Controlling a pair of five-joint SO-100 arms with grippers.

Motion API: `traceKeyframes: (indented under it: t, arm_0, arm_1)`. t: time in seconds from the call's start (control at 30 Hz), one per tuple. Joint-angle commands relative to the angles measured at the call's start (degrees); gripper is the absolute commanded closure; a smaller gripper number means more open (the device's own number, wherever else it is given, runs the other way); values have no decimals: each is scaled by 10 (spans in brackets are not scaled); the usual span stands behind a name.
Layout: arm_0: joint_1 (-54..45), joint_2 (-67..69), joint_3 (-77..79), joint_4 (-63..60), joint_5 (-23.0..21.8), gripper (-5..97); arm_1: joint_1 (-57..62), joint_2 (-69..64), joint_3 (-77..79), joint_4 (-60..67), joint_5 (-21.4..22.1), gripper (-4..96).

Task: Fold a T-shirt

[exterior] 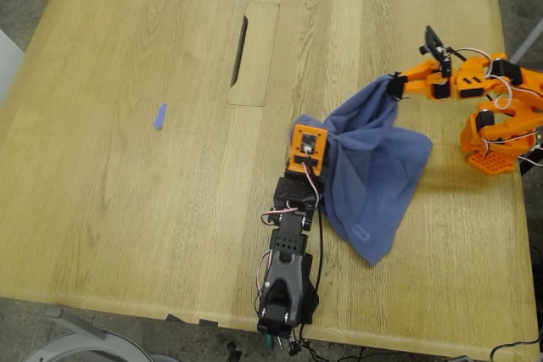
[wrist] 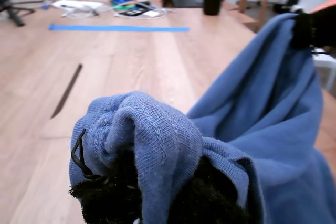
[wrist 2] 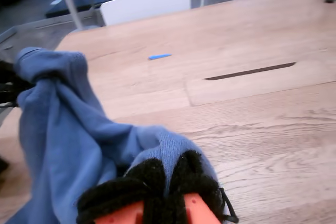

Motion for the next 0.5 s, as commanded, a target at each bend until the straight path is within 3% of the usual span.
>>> traceKeyframes:
  t: [0.0, 0.47]
  arm_0:
    - [-55, -29, -4, -76, -4, 920]
    - [-176, -426, -76, -428, -13, 920]
  arm_1:
    - [33, -15, 13, -56, -4, 912]
    - [138, -146, 170, -319, -9, 912]
